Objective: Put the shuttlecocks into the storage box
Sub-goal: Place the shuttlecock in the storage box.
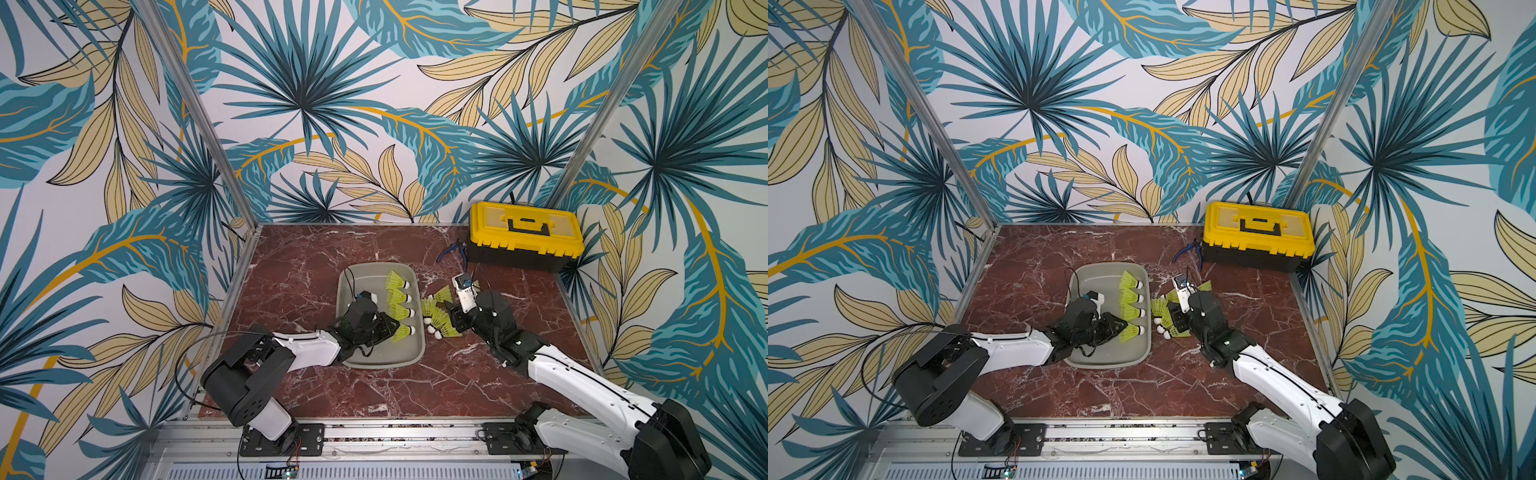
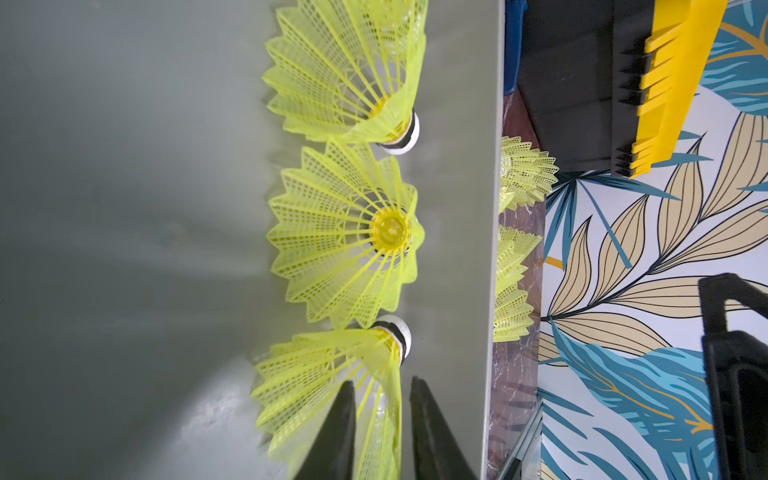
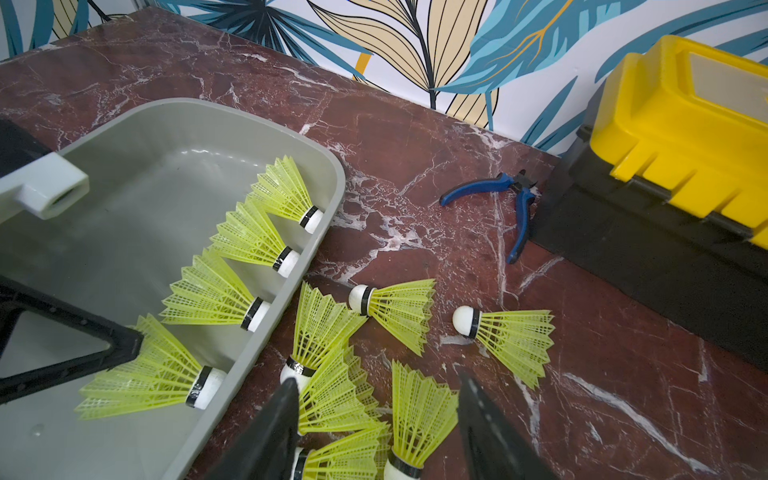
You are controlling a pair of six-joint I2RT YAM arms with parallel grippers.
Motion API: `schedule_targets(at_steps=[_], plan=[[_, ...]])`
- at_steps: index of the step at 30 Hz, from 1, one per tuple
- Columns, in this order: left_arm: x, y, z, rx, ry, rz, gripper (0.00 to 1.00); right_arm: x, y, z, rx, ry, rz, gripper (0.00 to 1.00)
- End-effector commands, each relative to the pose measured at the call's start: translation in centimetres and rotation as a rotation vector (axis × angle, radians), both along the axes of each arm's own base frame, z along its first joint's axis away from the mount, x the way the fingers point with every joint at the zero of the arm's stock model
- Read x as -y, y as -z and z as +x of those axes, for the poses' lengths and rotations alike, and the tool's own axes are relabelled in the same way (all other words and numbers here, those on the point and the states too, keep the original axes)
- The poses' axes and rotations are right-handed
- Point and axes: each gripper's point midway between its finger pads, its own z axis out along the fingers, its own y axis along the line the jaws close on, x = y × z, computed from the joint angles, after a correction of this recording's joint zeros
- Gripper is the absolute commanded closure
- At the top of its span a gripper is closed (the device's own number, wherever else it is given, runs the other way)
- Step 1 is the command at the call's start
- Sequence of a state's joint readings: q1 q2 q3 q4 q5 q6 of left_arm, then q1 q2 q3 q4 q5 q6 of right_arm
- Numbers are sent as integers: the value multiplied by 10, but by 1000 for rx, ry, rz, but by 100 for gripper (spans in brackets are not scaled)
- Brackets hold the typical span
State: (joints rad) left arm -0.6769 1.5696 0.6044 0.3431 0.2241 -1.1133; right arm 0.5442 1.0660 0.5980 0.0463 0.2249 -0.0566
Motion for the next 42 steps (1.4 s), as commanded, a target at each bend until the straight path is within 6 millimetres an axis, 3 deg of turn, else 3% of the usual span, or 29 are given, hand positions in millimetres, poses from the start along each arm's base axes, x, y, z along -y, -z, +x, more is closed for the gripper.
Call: schedule_targets(at_steps=[1, 15, 21, 26, 33, 42], plan=[[-1, -3, 3, 19, 2, 4, 67, 6, 16, -5, -38, 17, -29, 39], [-7, -15, 3, 55, -1, 34, 44, 10, 16, -5, -37, 44, -17, 39], [-15, -29, 3, 112, 17, 92, 35, 26, 12, 0, -17, 159, -3, 39], [-34, -46, 8, 173, 7, 202, 33, 33, 7, 4, -9, 231, 38, 39], [-76, -73, 16, 255, -32, 338, 33, 48, 10, 14, -95, 397, 87, 37], [-109, -106, 14, 396, -11, 482, 28, 52, 37, 35, -329, 561, 201, 36]])
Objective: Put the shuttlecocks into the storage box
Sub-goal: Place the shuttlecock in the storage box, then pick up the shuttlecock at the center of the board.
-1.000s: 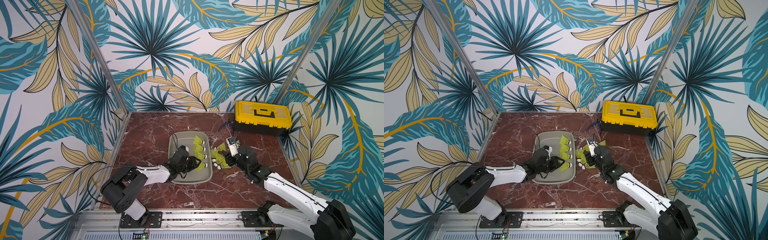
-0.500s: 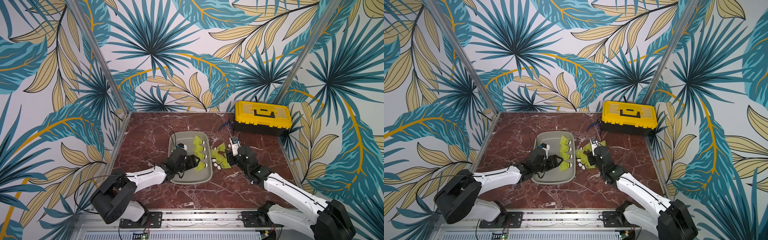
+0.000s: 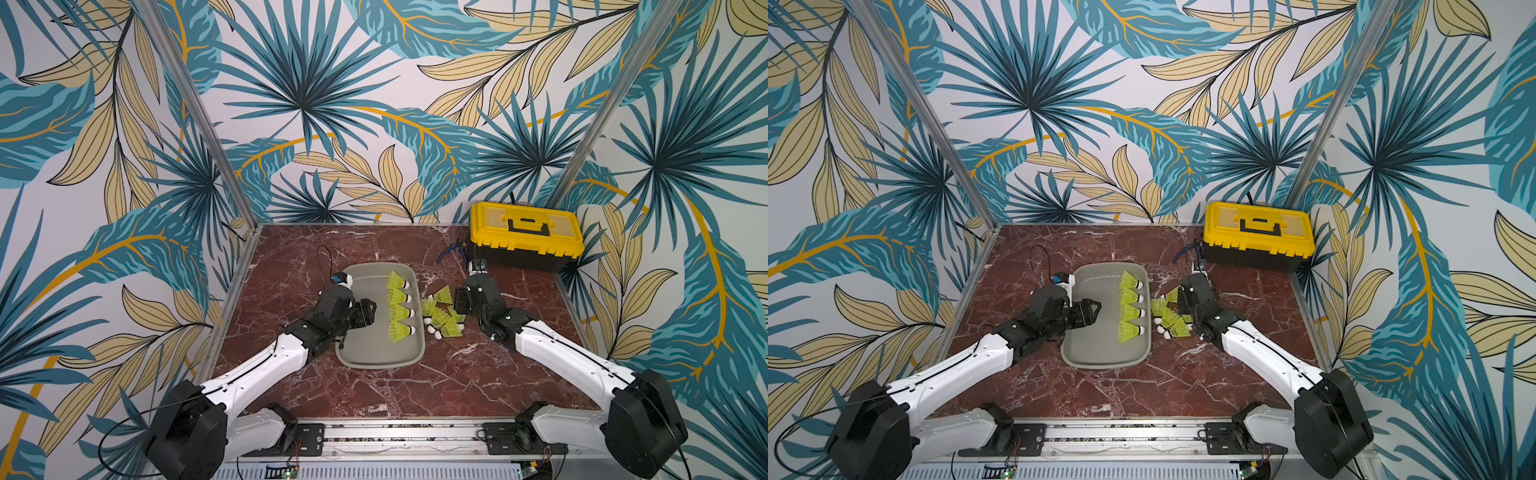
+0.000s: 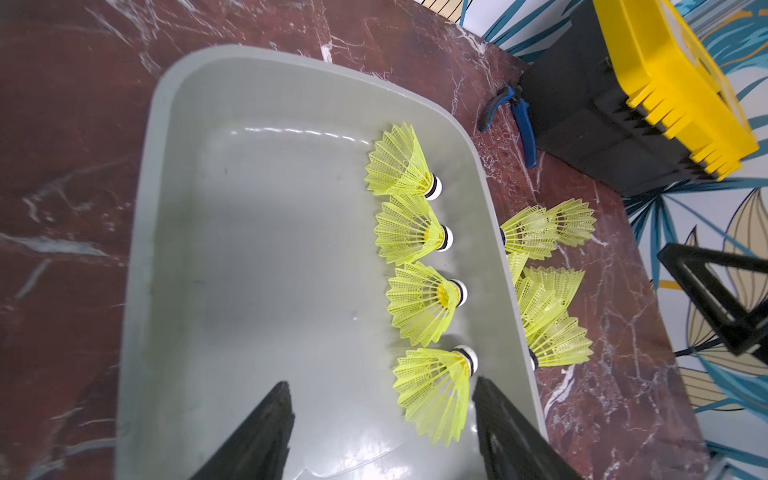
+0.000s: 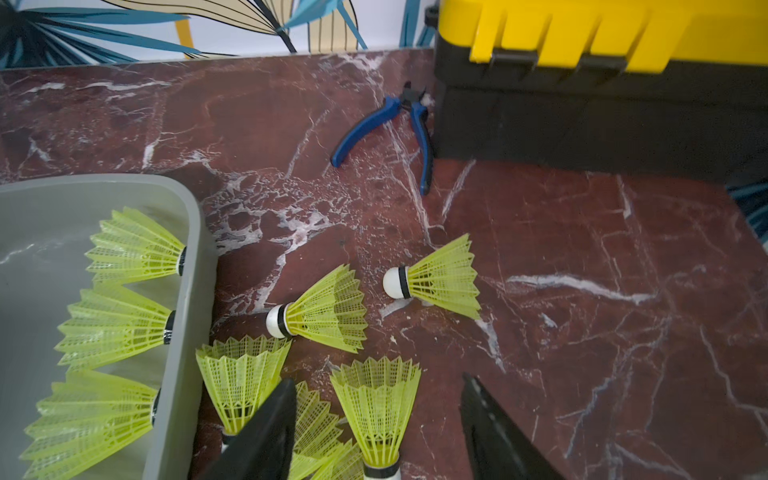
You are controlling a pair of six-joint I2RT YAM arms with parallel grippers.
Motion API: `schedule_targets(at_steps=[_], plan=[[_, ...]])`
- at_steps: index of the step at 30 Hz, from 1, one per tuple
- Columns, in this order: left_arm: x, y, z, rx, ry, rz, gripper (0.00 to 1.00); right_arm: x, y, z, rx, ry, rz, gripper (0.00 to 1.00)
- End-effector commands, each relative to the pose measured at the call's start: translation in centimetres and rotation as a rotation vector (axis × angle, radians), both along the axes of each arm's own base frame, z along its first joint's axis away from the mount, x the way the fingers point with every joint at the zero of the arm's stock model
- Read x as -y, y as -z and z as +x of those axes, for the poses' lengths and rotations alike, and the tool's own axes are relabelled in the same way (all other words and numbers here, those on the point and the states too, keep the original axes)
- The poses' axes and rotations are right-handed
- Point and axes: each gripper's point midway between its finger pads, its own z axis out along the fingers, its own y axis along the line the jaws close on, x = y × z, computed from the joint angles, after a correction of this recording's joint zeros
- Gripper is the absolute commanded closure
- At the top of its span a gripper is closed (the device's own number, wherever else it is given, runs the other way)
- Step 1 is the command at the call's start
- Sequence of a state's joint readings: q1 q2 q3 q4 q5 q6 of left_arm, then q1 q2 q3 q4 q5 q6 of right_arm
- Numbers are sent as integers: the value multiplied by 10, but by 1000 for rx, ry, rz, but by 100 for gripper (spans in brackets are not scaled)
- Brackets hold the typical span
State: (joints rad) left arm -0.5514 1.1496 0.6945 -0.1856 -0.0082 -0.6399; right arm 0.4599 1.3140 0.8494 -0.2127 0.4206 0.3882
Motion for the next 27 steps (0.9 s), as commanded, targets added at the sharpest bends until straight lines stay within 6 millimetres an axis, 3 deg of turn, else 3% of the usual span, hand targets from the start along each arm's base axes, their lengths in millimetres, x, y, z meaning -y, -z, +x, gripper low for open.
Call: schedule_targets(at_steps=[1, 7, 20, 27], plan=[[-12, -26, 1, 79, 23, 88, 27, 4, 23, -3, -134, 94, 92, 36], [-30, -29, -2, 101, -11, 156, 25, 5, 41, 12, -229, 204, 169, 36], [-33, -26, -5, 95, -3, 166, 25, 19, 76, 31, -301, 435, 260, 36], [-33, -22, -6, 90, 0, 166, 24, 21, 86, 50, -297, 469, 333, 37]])
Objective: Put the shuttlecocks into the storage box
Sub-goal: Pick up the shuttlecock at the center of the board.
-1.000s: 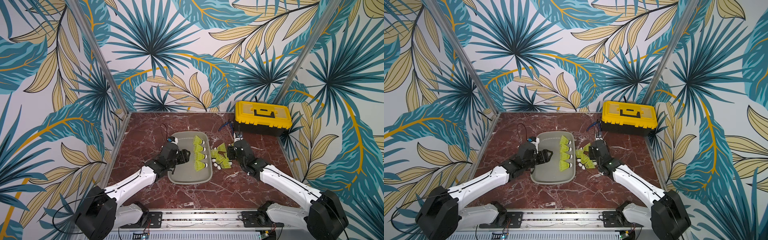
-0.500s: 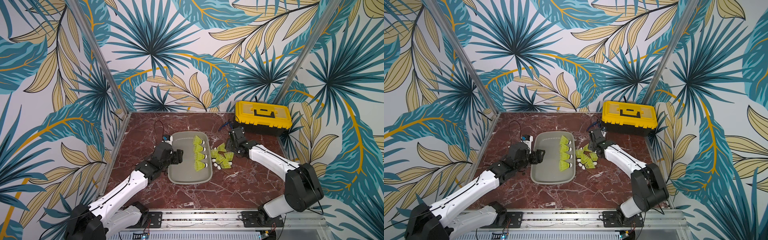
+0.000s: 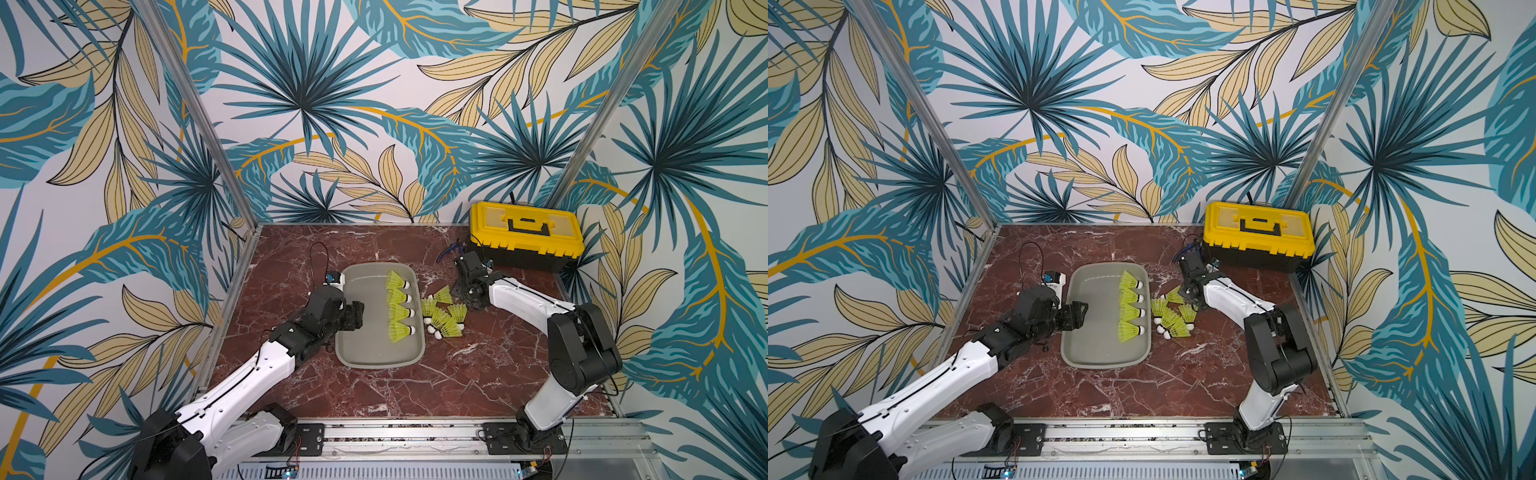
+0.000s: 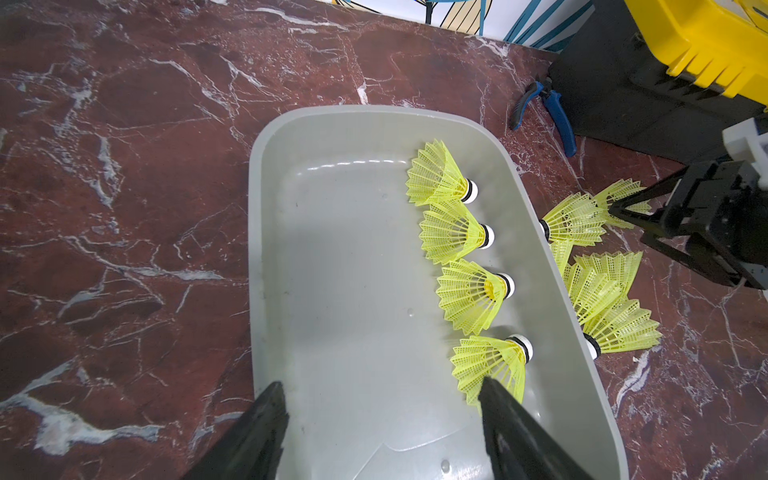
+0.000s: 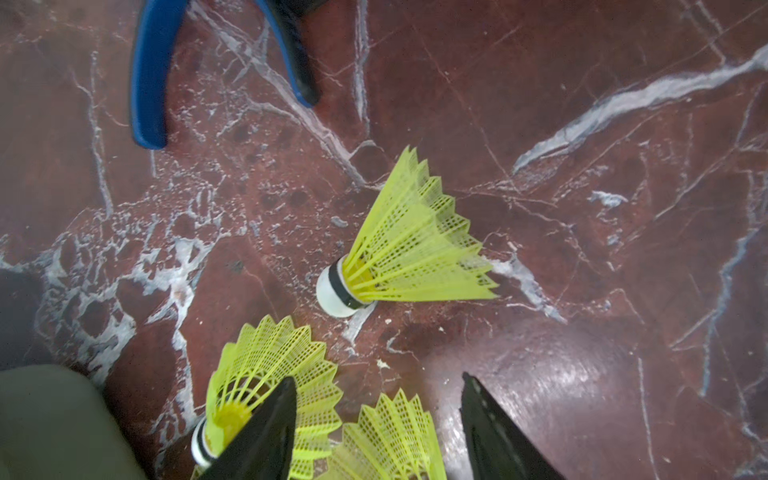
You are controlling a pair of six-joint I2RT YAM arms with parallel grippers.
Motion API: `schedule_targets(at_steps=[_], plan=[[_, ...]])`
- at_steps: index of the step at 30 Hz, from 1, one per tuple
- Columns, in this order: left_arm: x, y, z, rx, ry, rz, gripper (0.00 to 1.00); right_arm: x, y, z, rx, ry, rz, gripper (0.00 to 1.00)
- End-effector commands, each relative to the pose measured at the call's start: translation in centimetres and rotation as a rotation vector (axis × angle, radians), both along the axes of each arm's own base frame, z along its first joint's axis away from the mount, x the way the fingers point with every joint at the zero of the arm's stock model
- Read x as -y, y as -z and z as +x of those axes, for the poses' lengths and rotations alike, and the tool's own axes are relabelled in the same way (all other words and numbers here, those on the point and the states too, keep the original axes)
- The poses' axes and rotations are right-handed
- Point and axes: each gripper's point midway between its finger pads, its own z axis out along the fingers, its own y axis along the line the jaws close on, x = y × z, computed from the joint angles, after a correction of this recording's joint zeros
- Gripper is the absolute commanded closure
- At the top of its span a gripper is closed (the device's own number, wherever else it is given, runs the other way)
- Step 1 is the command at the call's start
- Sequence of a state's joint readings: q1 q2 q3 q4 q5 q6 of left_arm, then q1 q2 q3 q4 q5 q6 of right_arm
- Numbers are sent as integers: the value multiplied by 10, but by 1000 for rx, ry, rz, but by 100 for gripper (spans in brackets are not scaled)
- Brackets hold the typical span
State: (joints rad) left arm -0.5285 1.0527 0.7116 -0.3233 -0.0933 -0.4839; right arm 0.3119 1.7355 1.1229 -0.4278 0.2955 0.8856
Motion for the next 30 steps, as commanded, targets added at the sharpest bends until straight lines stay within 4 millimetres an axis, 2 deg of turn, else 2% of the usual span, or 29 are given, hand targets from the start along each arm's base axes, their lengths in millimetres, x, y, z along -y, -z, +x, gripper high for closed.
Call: schedule_targets(at_steps=[1, 17, 22, 26, 30], plan=[[-2, -9, 2, 27, -1, -2, 24, -2, -1, 13, 16, 36, 40, 37], [-2, -5, 1, 21, 6, -3, 24, 12, 25, 34, -86, 147, -11, 37], [-6, -3, 2, 19, -1, 12, 24, 16, 32, 30, -138, 147, -47, 42], [-7, -3, 3, 22, -3, 16, 24, 16, 37, 26, -167, 125, -55, 50], [-8, -3, 4, 25, -5, 19, 24, 16, 42, 21, -189, 101, -69, 52]])
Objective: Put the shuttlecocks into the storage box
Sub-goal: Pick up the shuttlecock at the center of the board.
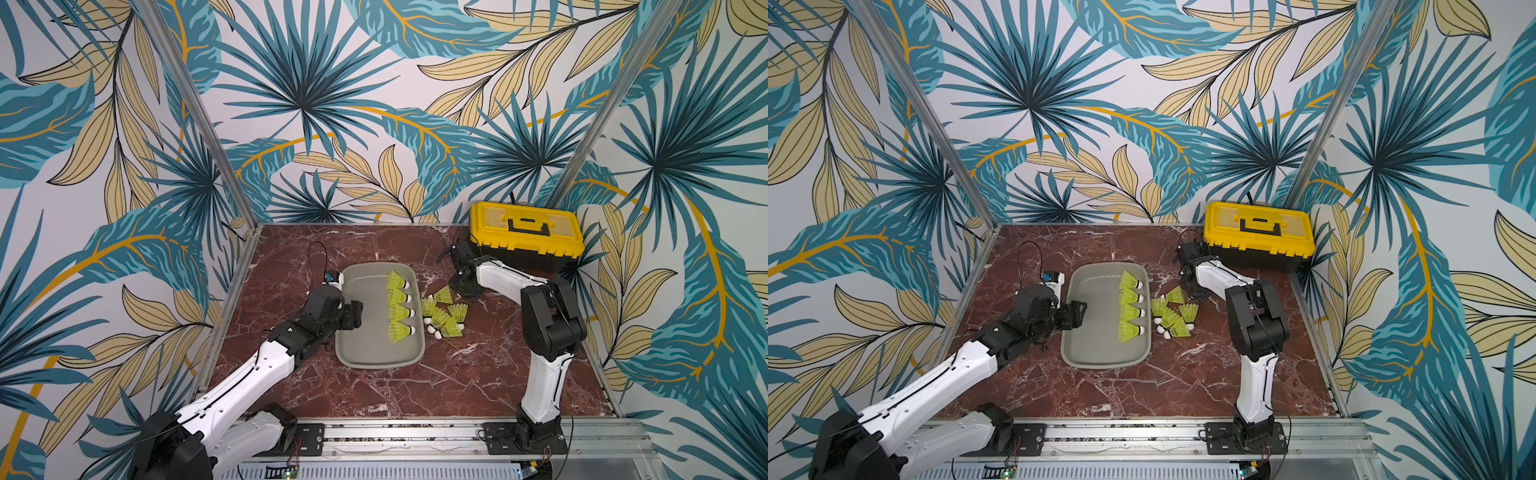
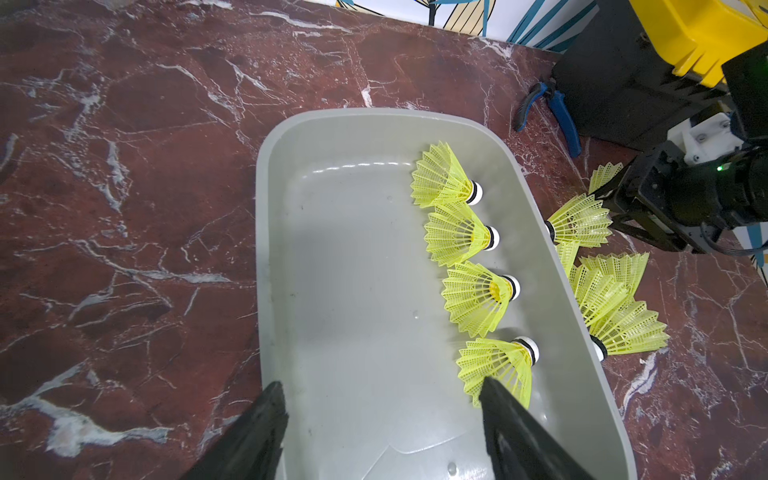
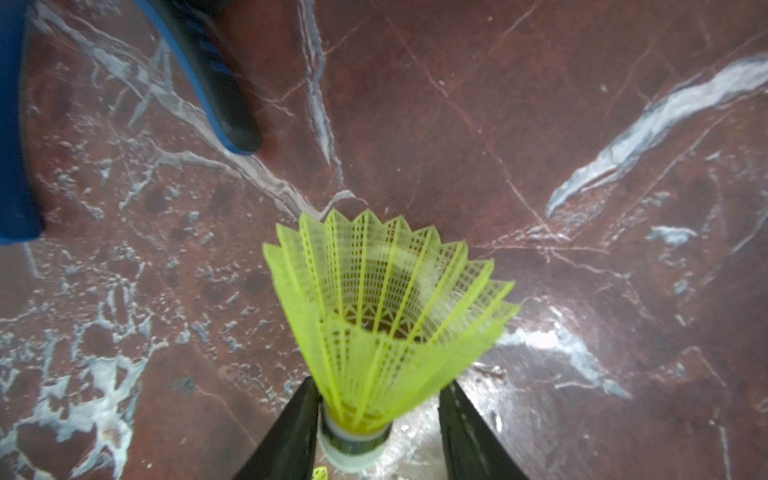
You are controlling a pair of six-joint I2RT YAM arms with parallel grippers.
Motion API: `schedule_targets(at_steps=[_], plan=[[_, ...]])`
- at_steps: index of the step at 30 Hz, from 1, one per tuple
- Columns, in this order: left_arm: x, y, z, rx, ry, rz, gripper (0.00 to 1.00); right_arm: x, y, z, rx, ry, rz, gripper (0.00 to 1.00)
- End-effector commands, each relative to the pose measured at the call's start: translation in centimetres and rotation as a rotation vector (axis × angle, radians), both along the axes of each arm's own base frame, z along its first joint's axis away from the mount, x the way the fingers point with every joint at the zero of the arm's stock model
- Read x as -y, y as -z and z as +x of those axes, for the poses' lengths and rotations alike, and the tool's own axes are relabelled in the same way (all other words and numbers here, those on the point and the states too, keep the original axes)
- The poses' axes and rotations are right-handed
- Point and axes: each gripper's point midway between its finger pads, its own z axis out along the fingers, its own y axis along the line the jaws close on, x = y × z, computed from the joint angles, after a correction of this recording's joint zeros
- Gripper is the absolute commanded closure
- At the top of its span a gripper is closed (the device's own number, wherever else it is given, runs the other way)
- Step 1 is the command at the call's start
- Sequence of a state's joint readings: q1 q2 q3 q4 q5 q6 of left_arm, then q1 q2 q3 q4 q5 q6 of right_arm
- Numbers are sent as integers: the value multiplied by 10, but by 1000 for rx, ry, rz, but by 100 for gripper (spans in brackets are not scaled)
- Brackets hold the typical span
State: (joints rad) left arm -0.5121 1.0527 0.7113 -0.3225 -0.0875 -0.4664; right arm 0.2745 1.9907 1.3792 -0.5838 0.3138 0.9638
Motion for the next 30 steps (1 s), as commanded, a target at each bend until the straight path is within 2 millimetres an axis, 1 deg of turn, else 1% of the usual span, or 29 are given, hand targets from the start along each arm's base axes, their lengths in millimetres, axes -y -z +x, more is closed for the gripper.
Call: schedule_targets(at_steps=[1, 3, 6, 12, 15, 21, 26, 30], plan=[[-4, -3, 2, 23, -5, 9, 24, 7, 13, -13, -75, -21, -40, 52], [-5, -4, 2, 25, -6, 8, 24, 8, 13, -14, -87, -35, -50, 53], [-4, -3, 2, 24, -7, 7, 24, 8, 13, -15, -94, -46, -54, 59], [-6, -4, 2, 24, -10, 11, 24, 8, 13, -18, -89, -52, -51, 74], [-7, -5, 1, 25, -13, 13, 24, 9, 9, -19, -78, -58, -54, 79], [-9, -10, -1, 37, -9, 10, 24, 11, -3, -25, -37, -97, -60, 79], [-8, -15, -4, 48, 4, 2, 24, 3, -11, -29, 3, -181, -25, 80], [-6, -16, -6, 45, 17, -5, 24, -3, -13, -34, 22, -249, 0, 81]])
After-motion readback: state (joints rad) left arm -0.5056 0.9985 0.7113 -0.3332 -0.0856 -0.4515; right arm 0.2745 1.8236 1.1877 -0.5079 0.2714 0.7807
